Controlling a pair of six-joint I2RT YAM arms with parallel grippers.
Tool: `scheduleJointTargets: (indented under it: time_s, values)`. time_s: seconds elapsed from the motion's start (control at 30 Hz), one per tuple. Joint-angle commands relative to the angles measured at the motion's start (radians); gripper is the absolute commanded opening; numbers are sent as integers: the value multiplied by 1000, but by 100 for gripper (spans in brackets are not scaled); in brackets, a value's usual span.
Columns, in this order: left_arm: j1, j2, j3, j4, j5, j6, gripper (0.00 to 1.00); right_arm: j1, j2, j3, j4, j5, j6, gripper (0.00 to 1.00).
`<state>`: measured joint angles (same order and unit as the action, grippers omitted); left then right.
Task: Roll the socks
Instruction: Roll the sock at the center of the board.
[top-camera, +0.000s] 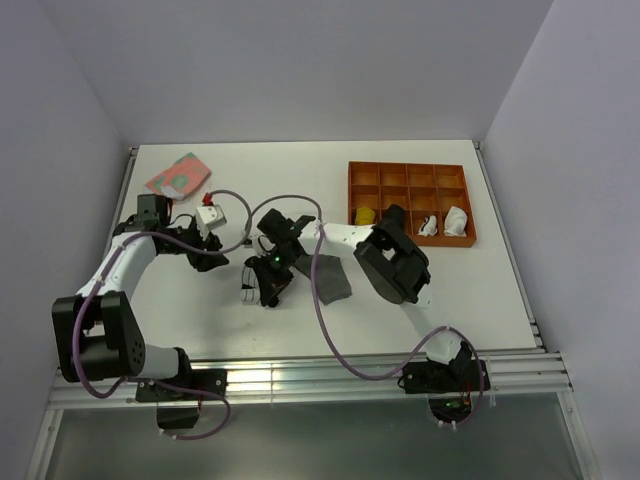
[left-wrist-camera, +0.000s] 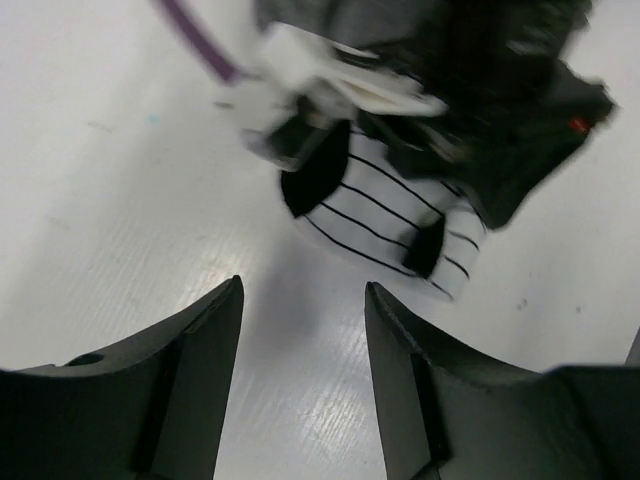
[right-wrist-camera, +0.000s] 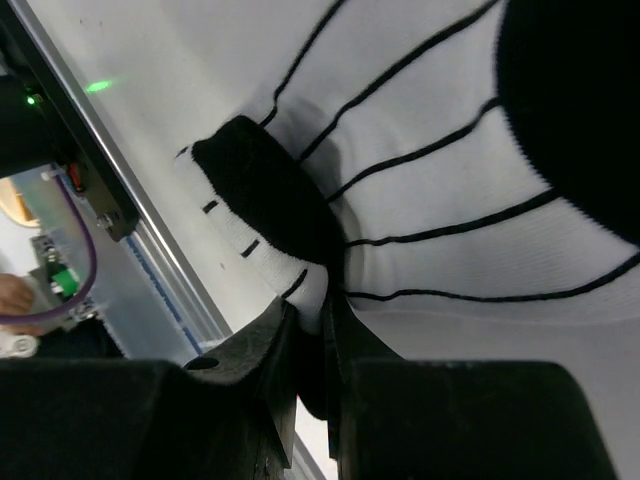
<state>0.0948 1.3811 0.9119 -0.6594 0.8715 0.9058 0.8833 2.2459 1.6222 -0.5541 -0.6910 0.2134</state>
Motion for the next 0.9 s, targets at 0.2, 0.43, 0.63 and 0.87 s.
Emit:
scheduleJointTargets:
  time_s: [0.2,0.43,0.63,0.87]
  values:
    - [-165,-117,-160,-56,-32,210,60,-40,127,117,-181,85,-36,3]
    - [-218,-91,-194,0,-37,194,60,-40,124,94,-178,97,-28,4]
    - [-224,-82,-199,24,-15,238,62,-38,123,82,-156,93,-14,4]
    - [-290,-99,-235,59,-58,258,62,-38,139,103,-162,93,-9,3]
